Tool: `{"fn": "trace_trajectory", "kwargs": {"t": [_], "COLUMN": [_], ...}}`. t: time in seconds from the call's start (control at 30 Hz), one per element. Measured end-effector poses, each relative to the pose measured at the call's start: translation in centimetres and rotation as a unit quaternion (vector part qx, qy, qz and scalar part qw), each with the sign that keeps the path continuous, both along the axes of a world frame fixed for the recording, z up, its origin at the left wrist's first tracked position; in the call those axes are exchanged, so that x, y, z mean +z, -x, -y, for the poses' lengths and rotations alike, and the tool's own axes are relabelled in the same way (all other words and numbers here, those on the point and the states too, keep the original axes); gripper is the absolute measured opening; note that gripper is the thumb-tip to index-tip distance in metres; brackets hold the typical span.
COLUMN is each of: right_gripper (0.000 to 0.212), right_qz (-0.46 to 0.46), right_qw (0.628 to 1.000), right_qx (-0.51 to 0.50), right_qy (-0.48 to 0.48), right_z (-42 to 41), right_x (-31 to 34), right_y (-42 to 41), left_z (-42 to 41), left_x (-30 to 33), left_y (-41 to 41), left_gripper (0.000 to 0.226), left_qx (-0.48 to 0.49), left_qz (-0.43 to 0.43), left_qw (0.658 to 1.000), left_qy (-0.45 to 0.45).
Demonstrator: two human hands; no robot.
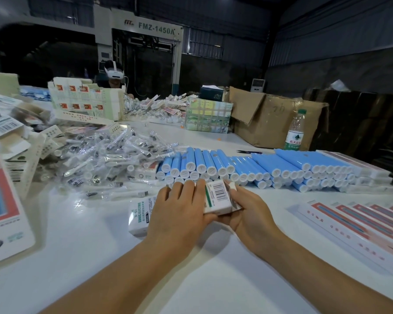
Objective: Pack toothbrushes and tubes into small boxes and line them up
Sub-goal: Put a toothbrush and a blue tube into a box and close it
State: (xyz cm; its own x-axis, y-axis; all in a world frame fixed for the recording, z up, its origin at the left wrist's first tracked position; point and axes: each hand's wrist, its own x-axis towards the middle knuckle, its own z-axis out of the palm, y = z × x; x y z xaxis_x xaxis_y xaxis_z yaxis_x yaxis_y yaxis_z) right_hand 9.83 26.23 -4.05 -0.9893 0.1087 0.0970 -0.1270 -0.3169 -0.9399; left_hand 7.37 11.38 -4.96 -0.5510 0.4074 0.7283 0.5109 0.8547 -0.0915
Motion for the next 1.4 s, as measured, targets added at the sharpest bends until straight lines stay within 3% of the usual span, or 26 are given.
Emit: {"fn": "trace_trajectory", "kwargs": {"t": [0.1,0.27,0.5,0.63,0.73,0.93,1.4], "right_gripper": [0.029,0.052,0.036,0.036,0.034,0.002,0.031], "right_qz": [-0.006,0.003,0.039,0.025,-0.001,-0.054,-0.141], "right_qw": [1.0,0.998,0.991,0.993,0.988,0.942,0.875], "right_qx": [-0.011,-0.042,-0.091,-0.086,-0.096,-0.221,-0.257], "right_qy": [-0.013,-0.054,-0.09,-0.074,-0.118,-0.248,-0.385], "right_z": [0.0,0.6,0.7,0.8,1.1,0.8,1.4], "right_x": [0.2,-0.2,-1.0,-0.8,-0.6,-0.2,-0.6], "right_y": [0.1,0.2,0.7,0.6,0.2,-0.7,-1.4], "left_z": [0.1,-0.1,-0.3,-0.3,-0.2,0.1,0.0], "left_x": [0.2,-0.1,-0.5,-0.2,0.0,0.3,0.0], "left_y": [-0.1,0.0,-0.1,-0.1,-0.1,0.1,-0.1], "left_gripper": [0.07,0.069,0.065,0.065,0.067,0.067,0.074], "left_qx": [-0.004,-0.012,-0.007,0.0,0.01,0.033,0.043], "left_qz": [-0.007,-0.019,-0.038,-0.039,-0.022,-0.003,-0.009], "left_qw": [1.0,1.0,0.999,0.999,1.0,0.999,0.999], "left_qy": [-0.006,0.009,0.018,0.005,-0.003,-0.022,0.013]}}
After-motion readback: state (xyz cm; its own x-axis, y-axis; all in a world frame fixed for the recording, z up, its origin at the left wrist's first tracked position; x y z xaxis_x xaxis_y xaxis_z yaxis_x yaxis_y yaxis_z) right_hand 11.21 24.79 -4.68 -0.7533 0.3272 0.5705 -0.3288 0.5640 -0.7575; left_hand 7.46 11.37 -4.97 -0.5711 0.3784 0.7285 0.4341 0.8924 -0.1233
